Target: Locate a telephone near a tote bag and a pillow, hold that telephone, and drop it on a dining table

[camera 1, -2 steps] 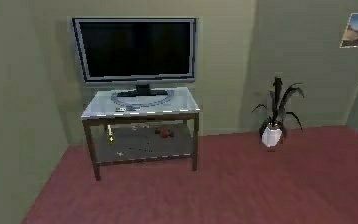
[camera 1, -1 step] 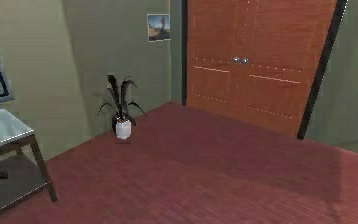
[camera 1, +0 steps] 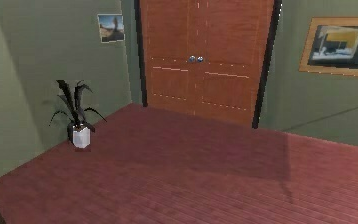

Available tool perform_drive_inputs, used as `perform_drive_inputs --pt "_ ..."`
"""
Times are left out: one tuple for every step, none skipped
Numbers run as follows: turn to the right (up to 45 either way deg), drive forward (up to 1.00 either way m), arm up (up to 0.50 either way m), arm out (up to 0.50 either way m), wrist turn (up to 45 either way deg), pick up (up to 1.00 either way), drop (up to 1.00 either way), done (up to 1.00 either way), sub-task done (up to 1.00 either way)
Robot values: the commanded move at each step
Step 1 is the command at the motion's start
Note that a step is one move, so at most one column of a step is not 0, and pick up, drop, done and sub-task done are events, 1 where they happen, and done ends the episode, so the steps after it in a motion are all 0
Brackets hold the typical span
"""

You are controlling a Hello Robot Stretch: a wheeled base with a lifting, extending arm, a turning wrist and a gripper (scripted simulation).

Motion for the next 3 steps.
perform_drive_inputs --pt "0.0 0.0 0.5 0.0 0.0 0.0 0.0 0.0 0.0" --pt "0.0 0.0 0.08 0.0 0.0 0.0 0.0 0.0 0.0" --pt "0.0 0.0 0.0 0.44 0.0 0.0 0.0 0.0 0.0"
